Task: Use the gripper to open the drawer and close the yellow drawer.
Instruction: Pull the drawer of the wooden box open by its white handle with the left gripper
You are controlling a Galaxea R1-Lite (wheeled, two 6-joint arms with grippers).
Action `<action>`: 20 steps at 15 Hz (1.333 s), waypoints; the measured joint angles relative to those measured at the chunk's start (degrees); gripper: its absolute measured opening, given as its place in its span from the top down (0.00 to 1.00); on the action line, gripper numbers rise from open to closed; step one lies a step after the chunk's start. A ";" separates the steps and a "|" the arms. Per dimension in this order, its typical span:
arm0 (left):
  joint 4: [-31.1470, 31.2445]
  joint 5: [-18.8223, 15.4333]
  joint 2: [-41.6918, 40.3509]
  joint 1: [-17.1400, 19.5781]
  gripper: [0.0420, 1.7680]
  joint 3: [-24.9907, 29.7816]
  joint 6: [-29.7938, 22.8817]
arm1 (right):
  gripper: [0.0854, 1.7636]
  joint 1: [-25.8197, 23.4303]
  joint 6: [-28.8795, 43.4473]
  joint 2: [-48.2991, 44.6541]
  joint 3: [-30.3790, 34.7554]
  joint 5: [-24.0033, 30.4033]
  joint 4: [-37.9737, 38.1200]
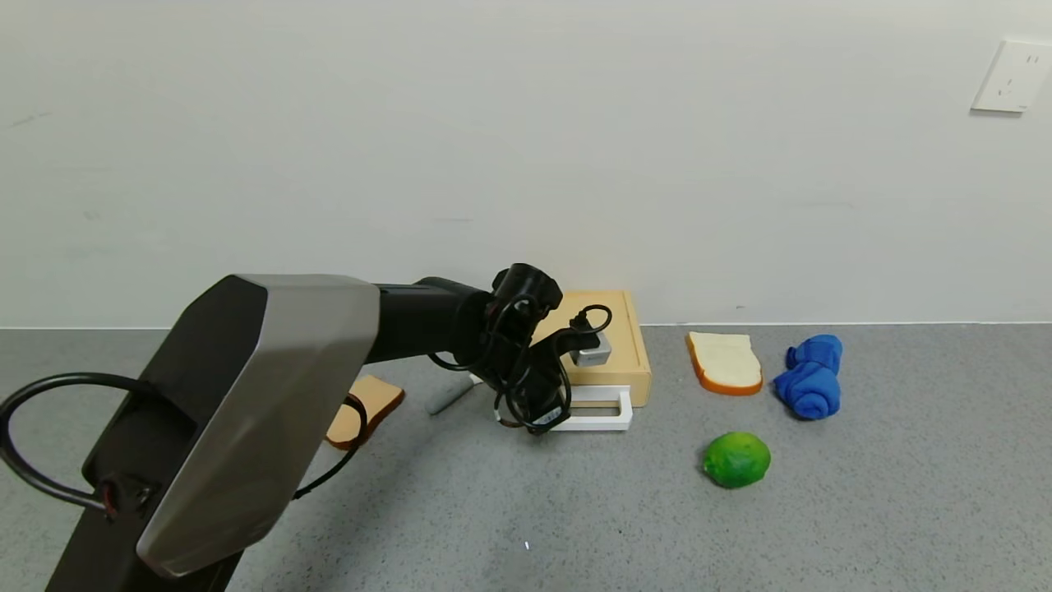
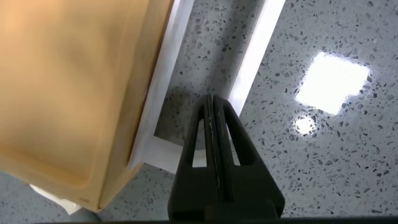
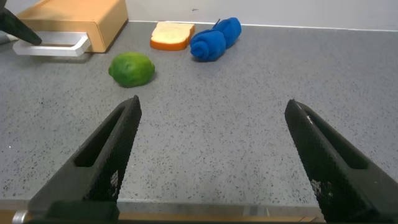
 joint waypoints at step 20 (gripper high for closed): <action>-1.51 3.04 0.46 0.18 0.96 -0.17 2.72 | 0.04 0.02 -0.02 0.00 0.00 0.00 0.00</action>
